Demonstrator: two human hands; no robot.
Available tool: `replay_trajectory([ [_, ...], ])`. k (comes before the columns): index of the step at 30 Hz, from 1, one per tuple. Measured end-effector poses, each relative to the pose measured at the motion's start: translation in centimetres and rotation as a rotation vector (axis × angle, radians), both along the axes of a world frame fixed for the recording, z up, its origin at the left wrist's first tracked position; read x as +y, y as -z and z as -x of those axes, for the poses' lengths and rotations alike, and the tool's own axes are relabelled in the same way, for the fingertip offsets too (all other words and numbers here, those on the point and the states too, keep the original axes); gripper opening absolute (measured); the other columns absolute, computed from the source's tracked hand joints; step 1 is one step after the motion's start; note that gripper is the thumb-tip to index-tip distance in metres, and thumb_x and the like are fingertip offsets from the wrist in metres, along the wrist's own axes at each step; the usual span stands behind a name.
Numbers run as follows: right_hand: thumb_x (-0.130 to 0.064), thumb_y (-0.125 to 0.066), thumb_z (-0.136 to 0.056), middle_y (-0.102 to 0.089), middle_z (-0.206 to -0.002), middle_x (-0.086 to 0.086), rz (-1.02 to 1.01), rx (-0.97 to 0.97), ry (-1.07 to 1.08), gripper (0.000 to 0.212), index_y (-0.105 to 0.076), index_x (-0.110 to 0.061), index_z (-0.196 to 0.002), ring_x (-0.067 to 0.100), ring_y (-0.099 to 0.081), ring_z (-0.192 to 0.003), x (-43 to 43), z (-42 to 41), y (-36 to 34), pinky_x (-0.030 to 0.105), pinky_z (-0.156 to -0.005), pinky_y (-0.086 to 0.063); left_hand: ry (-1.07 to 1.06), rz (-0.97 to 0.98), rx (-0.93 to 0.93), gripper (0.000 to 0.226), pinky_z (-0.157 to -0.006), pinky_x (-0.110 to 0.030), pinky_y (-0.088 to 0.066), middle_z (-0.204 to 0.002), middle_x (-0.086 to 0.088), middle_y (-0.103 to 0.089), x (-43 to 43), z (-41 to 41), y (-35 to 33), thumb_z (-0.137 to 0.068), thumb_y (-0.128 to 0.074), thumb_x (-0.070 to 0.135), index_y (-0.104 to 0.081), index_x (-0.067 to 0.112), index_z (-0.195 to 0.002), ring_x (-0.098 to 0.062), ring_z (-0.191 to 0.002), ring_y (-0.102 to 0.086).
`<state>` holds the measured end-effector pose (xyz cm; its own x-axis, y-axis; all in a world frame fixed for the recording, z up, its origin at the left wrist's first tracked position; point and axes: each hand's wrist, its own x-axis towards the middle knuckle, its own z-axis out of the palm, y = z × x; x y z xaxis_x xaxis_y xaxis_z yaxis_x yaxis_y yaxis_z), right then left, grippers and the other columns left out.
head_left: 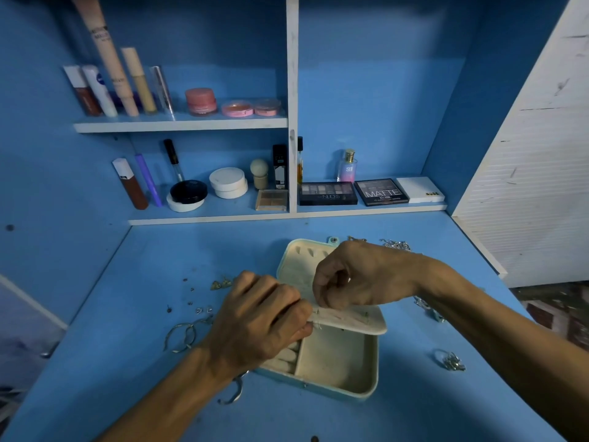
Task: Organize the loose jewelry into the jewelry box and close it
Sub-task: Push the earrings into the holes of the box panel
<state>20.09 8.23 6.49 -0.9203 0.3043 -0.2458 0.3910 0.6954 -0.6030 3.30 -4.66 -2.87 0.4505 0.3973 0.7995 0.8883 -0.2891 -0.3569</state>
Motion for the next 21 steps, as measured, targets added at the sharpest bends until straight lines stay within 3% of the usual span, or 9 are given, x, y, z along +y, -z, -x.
replay_trajectory([
  [5,-0.021,-0.066,-0.087,-0.068,-0.079,-0.022,-0.039,-0.093,-0.037,0.016,-0.070,-0.036,-0.083,-0.002,-0.061,-0.078,0.2,0.6,-0.8,0.014,-0.071,-0.047,0.004,0.013,-0.011,0.030,-0.057,-0.036,-0.041,-0.072,-0.001,-0.063,0.0,0.1,0.2,-0.085,-0.078,0.032,-0.052,0.017,-0.091,-0.020,-0.061,-0.055],
  [12,-0.030,-0.071,-0.079,-0.065,-0.073,-0.021,-0.114,-0.118,-0.018,0.016,-0.064,-0.037,-0.066,0.003,-0.061,-0.079,0.0,1.3,-0.5,0.027,-0.073,-0.053,0.004,0.017,-0.011,0.029,-0.056,-0.037,-0.041,-0.072,-0.001,-0.063,-0.2,0.1,0.1,-0.087,-0.077,0.031,-0.052,0.017,-0.091,-0.021,-0.060,-0.056],
  [17,-0.026,-0.072,-0.079,-0.064,-0.070,-0.020,-0.129,-0.077,-0.042,0.017,-0.063,-0.035,-0.068,-0.001,-0.059,-0.073,-0.3,1.3,-0.5,0.012,-0.061,-0.042,0.000,0.010,-0.006,0.029,-0.057,-0.038,-0.040,-0.072,0.000,-0.063,-0.1,0.1,0.2,-0.088,-0.077,0.033,-0.052,0.017,-0.091,-0.020,-0.061,-0.056],
  [21,-0.025,-0.072,-0.079,-0.064,-0.071,-0.019,-0.155,-0.057,-0.057,0.015,-0.064,-0.035,-0.071,-0.004,-0.058,-0.071,-0.5,1.2,-0.4,0.012,-0.060,-0.041,0.005,0.010,0.004,0.029,-0.059,-0.037,-0.039,-0.072,0.000,-0.063,-0.2,0.1,0.2,-0.089,-0.075,0.035,-0.053,0.017,-0.092,-0.020,-0.061,-0.057],
])
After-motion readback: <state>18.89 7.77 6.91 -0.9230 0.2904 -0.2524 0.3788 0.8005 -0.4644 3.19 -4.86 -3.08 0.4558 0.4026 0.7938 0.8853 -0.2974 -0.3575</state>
